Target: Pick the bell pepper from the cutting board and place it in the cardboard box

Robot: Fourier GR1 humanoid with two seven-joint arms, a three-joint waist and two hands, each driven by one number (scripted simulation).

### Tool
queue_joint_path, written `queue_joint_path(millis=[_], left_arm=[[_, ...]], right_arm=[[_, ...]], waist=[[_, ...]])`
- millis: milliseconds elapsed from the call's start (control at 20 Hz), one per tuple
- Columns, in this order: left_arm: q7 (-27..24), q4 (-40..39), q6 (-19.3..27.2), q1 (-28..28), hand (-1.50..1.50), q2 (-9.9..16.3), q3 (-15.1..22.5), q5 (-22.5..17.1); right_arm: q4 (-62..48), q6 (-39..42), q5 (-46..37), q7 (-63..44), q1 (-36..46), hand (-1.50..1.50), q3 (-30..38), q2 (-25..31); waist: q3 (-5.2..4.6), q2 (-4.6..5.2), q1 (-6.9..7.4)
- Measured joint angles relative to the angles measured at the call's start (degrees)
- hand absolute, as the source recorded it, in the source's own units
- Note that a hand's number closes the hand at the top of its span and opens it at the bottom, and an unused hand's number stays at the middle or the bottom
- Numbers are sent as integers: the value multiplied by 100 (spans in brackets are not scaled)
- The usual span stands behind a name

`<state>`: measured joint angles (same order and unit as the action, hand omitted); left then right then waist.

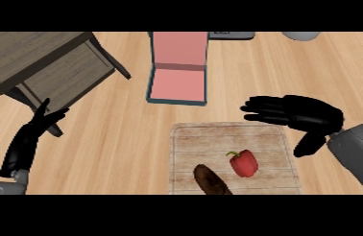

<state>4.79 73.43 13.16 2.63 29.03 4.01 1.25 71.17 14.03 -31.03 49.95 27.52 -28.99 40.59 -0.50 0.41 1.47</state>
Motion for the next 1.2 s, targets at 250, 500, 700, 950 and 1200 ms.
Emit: queue_joint_path(millis=[250,500,700,950,1200], left_arm=[[14,7,-4,-31,0,-16,-45,17],[-31,52,23,-100,0,-44,-99,82],[37,122,-19,-101,0,-49,-146,112],[52,182,-73,-102,0,-92,-227,147],[-6,199,-118,-115,0,-148,-334,171]], right_arm=[[274,276,-873,-674,361,-150,-523,-39],[592,651,-1472,-1329,362,-150,-932,-335],[672,828,-1860,-1745,368,-150,-1049,-585],[635,792,-2258,-1830,226,-150,-1076,-754],[707,943,-2531,-1965,129,-150,-1053,-974]], waist=[[-2,-21,-46],[3,-31,-89],[3,-25,-96],[6,-23,-105],[9,-26,-111]])
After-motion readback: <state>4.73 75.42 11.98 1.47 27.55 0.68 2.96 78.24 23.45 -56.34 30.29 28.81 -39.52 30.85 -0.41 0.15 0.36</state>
